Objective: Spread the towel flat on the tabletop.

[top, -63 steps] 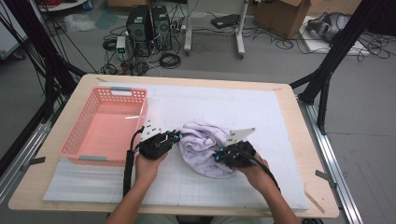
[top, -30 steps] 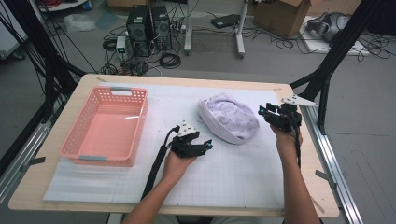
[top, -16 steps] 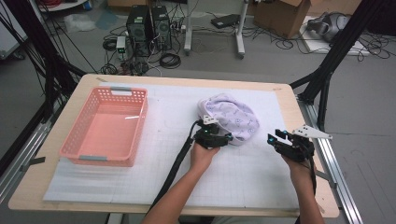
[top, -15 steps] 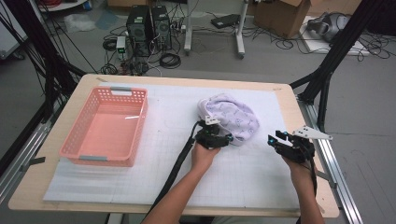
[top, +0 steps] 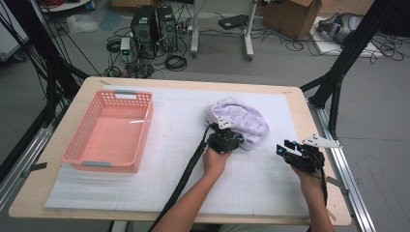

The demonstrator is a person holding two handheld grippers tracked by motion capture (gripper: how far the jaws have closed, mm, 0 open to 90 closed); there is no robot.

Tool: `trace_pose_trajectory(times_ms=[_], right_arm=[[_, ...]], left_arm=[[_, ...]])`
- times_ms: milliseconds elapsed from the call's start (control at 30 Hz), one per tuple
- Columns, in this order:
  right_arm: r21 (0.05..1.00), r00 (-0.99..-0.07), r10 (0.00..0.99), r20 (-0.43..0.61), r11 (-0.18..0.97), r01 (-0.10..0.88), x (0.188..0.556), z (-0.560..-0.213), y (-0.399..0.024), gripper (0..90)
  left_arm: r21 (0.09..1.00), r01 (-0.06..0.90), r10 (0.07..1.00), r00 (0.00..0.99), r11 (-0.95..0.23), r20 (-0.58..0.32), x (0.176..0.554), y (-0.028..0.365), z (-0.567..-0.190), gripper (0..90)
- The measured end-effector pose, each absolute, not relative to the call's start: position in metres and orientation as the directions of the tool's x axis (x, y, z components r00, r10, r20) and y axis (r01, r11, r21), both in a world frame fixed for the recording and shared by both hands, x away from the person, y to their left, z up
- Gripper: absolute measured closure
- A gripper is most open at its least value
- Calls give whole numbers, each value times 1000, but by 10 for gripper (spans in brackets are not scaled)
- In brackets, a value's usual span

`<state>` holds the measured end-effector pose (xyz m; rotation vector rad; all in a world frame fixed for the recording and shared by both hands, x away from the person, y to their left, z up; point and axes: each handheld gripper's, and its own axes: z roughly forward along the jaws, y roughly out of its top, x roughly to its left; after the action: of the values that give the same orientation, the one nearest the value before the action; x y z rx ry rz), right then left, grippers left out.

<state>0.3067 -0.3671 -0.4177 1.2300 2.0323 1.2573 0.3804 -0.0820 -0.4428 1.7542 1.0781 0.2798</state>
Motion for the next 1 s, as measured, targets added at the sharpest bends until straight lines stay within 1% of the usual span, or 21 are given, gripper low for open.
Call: trace_pose_trajectory(times_ms=[100, 167, 200, 267, 300, 333, 400, 533, 600, 700, 833, 967, 1000], right_arm=[[873, -507, 859, 70, 193, 448, 306, -418, -364, 555], [873, -514, 856, 60, 205, 443, 306, -418, -362, 556], [872, -517, 854, 55, 211, 441, 305, -417, -361, 558], [872, -515, 855, 57, 209, 443, 305, -417, -361, 558], [874, -513, 856, 60, 203, 441, 305, -417, -362, 558], [875, -513, 856, 58, 204, 439, 305, -417, -363, 559], [877, -508, 859, 65, 194, 440, 304, -417, -364, 558], [876, -504, 861, 63, 194, 441, 304, -418, -368, 558], [874, -502, 861, 75, 186, 449, 305, -418, -367, 558], [873, -507, 860, 67, 196, 447, 305, -417, -364, 557], [871, -512, 857, 64, 202, 447, 304, -417, -360, 555], [872, -519, 851, 72, 199, 448, 305, -417, -356, 554], [871, -525, 848, 72, 202, 447, 305, -417, -354, 552]], left_arm=[[814, 577, 789, 530, -67, -310, 385, -89, -447, 409], [789, 612, 802, 495, -51, -333, 388, -95, -453, 407], [784, 617, 817, 483, -63, -314, 388, -98, -453, 427], [787, 608, 837, 481, -103, -262, 389, -102, -451, 524], [789, 603, 839, 486, -118, -246, 389, -102, -451, 632], [784, 609, 830, 495, -119, -258, 389, -101, -451, 736], [787, 596, 811, 533, -157, -242, 388, -96, -449, 808], [812, 563, 769, 584, -154, -259, 380, -76, -446, 820], [819, 558, 755, 594, -135, -280, 375, -63, -445, 821], [846, 505, 732, 640, -172, -234, 363, -41, -439, 826], [858, 480, 709, 669, -183, -223, 351, -5, -432, 830], [865, 469, 682, 693, -179, -234, 336, 29, -428, 829], [866, 473, 674, 694, -163, -253, 332, 37, -429, 829]])
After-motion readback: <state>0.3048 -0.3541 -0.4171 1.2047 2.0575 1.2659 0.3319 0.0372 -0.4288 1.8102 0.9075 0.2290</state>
